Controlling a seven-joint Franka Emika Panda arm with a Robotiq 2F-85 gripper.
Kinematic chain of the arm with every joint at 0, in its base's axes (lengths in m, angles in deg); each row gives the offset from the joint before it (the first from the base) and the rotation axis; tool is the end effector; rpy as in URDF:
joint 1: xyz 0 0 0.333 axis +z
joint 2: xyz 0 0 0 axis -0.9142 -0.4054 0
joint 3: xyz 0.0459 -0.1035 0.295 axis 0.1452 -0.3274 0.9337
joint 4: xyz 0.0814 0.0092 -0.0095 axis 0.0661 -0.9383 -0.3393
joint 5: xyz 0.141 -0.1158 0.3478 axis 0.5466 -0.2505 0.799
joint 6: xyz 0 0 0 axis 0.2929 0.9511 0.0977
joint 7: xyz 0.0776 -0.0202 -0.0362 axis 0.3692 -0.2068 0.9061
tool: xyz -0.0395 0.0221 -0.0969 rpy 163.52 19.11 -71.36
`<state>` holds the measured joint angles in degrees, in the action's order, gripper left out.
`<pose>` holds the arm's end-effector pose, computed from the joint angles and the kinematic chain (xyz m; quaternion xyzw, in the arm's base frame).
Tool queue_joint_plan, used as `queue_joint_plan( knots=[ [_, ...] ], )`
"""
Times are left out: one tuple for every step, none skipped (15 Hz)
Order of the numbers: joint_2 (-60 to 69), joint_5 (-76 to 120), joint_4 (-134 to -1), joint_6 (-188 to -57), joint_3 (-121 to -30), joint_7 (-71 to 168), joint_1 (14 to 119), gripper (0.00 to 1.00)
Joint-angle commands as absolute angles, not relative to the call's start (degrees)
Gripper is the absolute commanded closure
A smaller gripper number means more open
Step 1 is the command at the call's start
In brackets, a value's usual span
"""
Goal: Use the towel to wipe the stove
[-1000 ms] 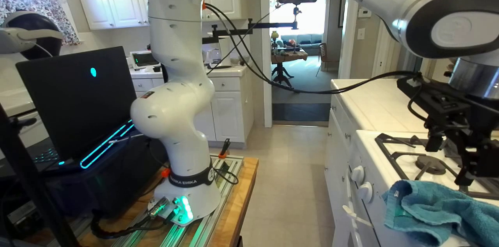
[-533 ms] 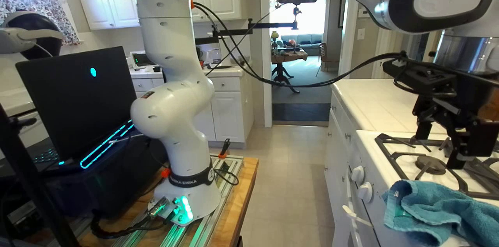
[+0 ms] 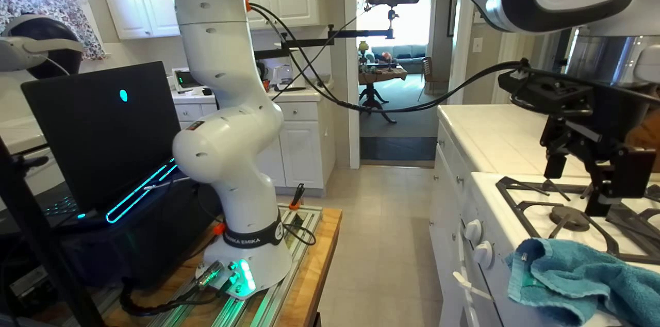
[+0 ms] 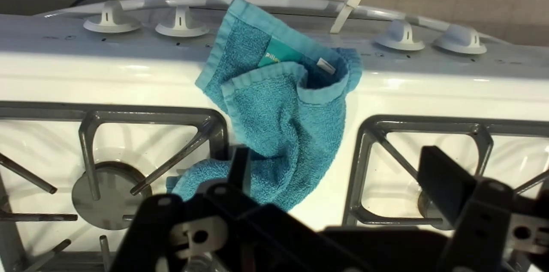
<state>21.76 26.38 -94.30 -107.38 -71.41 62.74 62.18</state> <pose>0.5442 -0.0366 0.4350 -0.9988 -0.0474 -0.0113 0.0092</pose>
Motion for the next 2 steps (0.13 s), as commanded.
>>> queue_joint_plan(
  knots=[
    [23.92, 24.52, -96.01, -106.23, -72.19, 61.87, 62.88, 0.00],
    [23.93, 24.62, -96.06, -106.23, -72.25, 61.88, 62.85, 0.00]
  ],
)
